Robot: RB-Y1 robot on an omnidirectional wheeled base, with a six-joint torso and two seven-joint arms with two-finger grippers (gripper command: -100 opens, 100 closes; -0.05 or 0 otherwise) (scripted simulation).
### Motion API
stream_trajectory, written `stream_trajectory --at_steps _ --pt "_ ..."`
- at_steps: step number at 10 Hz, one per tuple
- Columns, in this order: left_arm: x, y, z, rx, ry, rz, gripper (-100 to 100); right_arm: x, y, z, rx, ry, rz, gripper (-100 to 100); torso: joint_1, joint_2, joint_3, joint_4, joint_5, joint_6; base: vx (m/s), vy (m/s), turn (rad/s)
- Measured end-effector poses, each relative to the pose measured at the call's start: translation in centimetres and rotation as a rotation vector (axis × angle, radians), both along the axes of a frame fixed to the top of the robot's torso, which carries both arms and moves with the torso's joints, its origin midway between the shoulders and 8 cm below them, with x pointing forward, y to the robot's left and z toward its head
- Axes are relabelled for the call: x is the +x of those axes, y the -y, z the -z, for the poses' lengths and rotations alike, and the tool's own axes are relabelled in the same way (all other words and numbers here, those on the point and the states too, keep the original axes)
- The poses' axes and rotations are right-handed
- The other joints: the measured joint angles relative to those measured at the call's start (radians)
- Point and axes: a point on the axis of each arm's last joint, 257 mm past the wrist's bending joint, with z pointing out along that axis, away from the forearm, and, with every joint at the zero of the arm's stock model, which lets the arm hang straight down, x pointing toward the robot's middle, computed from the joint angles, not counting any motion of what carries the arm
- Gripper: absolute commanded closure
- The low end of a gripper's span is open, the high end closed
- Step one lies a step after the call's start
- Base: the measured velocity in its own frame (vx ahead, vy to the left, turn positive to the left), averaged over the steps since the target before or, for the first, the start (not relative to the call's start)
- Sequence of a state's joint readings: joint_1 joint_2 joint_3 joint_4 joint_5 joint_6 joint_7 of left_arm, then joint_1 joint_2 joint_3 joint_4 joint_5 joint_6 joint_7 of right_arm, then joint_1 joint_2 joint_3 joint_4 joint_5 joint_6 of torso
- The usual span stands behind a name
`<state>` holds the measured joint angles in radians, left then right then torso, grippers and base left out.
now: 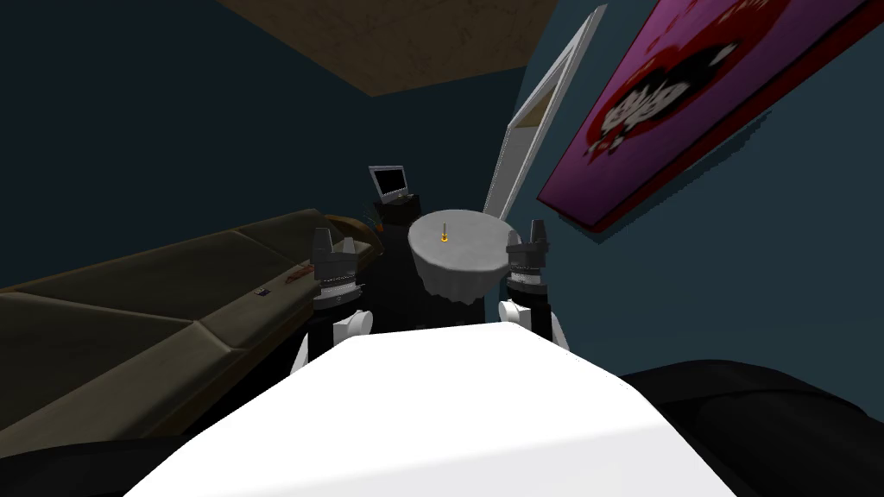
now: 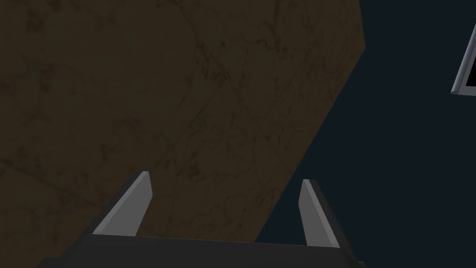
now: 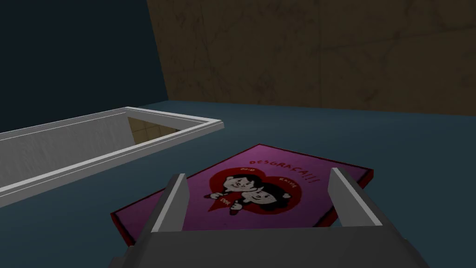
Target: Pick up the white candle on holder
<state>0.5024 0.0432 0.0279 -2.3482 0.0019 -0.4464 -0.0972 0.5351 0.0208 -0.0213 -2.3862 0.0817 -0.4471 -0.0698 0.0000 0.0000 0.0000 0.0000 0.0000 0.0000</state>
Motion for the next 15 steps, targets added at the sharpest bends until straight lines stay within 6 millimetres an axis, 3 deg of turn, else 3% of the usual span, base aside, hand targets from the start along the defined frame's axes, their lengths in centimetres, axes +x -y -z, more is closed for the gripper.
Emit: stream_trajectory --at_steps 7,10,15 --pt "0.0 0.0 0.0 0.0 0.0 0.0 0 2.7 -0.8 2.4 -0.238 -0.114 0.026 -100 0.008 0.001 0.001 0.0 0.002 0.0 -0.02 0.102 -0.007" --pt "0.0 0.0 0.0 0.0 0.0 0.0 0 4.5 0.2 3.8 -0.377 -0.18 0.09 -100 0.013 -0.001 0.0 0.0 0.003 0.0 0.005 0.182 -0.015" --pt "0.0 0.0 0.0 0.0 0.0 0.0 0 7.8 3.6 5.7 -0.617 -0.289 0.251 -100 0.012 0.0 0.0 0.0 0.003 0.0 -0.001 0.165 -0.006"
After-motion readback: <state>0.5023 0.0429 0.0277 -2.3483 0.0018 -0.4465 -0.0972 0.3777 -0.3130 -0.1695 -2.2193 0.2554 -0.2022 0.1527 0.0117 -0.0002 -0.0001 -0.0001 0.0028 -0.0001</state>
